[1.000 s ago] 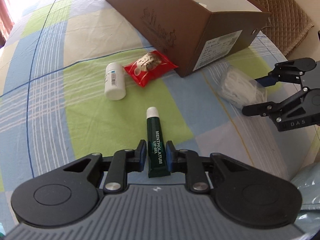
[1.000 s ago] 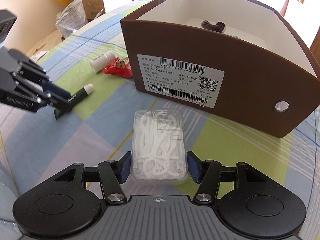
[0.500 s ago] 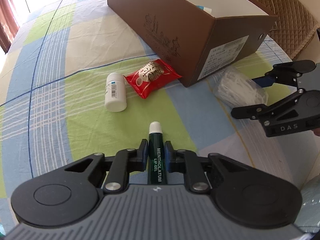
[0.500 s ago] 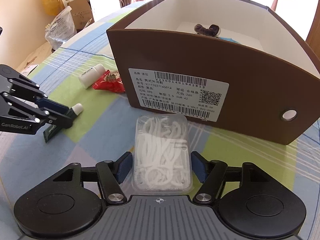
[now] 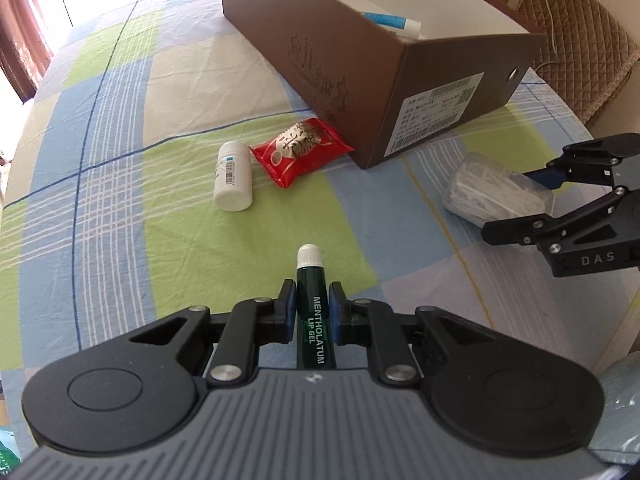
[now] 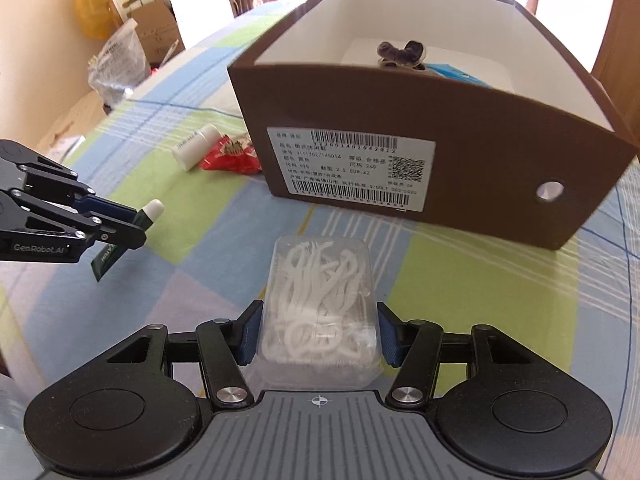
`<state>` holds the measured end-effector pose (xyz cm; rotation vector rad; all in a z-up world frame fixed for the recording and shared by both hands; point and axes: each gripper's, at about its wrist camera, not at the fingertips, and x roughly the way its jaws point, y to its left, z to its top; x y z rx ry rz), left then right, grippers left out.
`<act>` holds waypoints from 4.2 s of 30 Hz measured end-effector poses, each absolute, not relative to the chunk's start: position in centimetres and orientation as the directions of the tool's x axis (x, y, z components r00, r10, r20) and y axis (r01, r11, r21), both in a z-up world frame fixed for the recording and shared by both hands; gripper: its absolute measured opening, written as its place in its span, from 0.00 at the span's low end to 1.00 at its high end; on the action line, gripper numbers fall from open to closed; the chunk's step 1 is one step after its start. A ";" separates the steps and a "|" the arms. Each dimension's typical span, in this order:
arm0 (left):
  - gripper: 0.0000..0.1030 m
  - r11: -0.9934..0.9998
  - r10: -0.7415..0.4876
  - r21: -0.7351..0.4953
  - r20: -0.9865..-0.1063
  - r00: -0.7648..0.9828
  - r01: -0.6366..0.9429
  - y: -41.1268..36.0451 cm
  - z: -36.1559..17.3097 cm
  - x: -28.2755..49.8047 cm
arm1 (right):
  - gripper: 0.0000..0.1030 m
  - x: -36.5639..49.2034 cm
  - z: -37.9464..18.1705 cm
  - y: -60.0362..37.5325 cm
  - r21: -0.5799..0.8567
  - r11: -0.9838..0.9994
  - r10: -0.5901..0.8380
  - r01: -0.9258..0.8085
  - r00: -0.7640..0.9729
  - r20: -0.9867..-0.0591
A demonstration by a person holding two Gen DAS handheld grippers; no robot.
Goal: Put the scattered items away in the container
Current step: 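Lift the floss box and lip-gel tube toward the brown box with both grippers, then carry the lip-gel tube and floss box over the brown box and lower them, then open the left gripper releasing the lip-gel tube while the right gripper releases the floss box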
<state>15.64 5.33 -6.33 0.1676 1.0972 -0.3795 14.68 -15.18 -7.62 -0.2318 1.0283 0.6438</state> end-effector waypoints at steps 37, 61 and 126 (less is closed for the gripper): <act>0.13 0.909 -0.271 -0.038 -0.810 0.520 0.414 0.8 2.3 15.8 | 0.58 14.7 0.0 -22.3 0.277 0.820 0.516 -0.500 0.437 -0.737; 0.13 0.887 -0.309 -0.022 -0.770 0.558 0.461 -2.5 4.6 22.1 | 0.58 21.0 4.0 -23.7 0.278 0.799 0.564 -0.534 0.504 -0.654; 0.14 0.757 -0.207 0.146 -0.871 0.445 0.637 -8.2 -5.4 52.5 | 0.58 47.9 -7.6 -11.5 -0.207 0.515 0.374 -0.832 0.435 -0.819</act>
